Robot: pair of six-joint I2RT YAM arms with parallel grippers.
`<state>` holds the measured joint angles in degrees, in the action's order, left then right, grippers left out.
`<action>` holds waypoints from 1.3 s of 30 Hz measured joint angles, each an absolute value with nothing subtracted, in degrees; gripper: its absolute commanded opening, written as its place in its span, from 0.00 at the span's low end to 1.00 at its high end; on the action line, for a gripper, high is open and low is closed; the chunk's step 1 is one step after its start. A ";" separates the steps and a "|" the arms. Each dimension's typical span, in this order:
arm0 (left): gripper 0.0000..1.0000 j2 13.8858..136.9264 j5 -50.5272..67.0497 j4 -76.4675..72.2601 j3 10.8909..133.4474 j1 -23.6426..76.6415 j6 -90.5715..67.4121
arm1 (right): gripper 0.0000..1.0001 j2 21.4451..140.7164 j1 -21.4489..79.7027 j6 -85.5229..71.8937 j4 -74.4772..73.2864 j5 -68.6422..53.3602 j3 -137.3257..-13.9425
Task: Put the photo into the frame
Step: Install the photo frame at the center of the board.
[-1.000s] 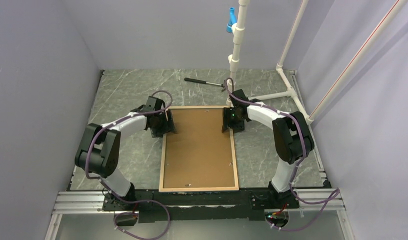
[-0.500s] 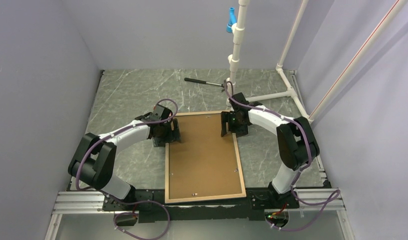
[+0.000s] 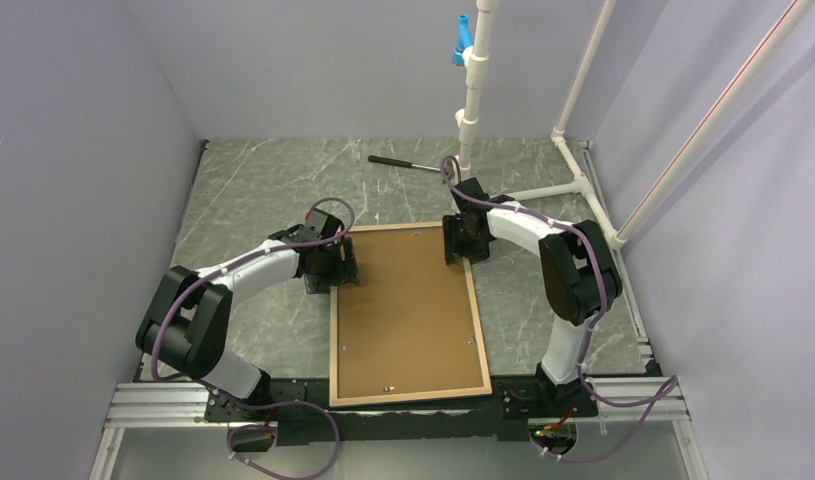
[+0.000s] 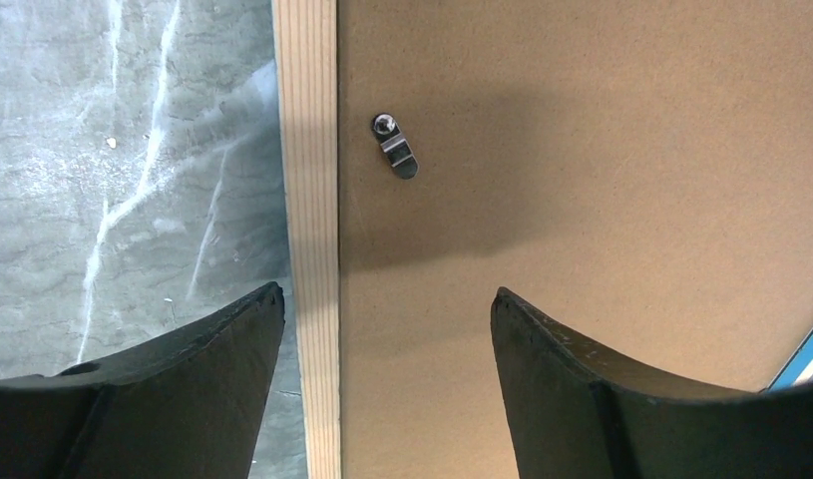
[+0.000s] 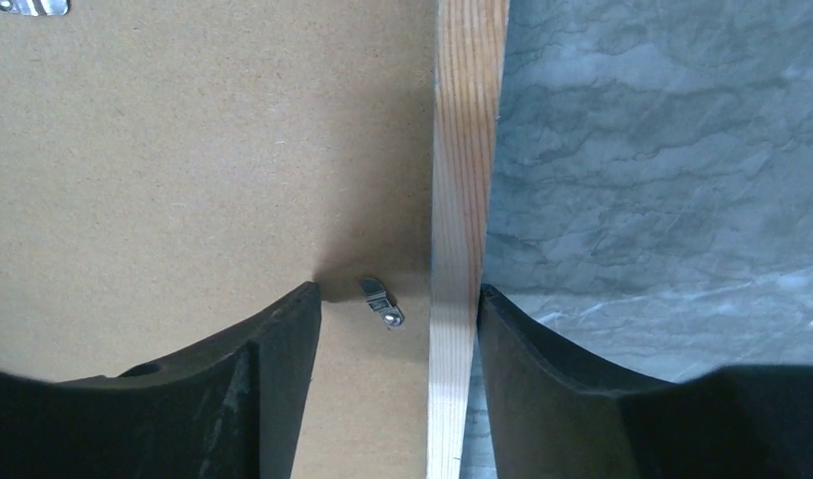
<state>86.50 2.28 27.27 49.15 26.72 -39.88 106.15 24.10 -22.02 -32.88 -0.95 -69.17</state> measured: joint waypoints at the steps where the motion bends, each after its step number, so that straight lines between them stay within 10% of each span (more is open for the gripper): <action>1: 0.77 86.50 2.26 27.27 49.15 26.72 -39.88 | 0.51 106.15 24.10 -22.02 -32.84 -0.95 -69.17; 10: 0.71 86.50 1.85 27.51 49.15 26.72 -39.68 | 0.00 106.13 23.00 -21.34 -33.91 1.32 -69.73; 18: 0.88 86.50 1.52 27.75 49.15 26.72 -39.66 | 0.00 105.97 23.20 -20.40 -34.09 1.72 -69.78; 28: 0.89 86.32 1.74 28.18 49.15 23.68 -39.62 | 0.67 102.59 22.68 -22.17 -33.12 -0.64 -67.51; 39: 0.75 90.45 1.63 27.73 55.79 21.82 -38.52 | 0.78 97.19 21.45 -24.45 -29.15 -9.17 -60.58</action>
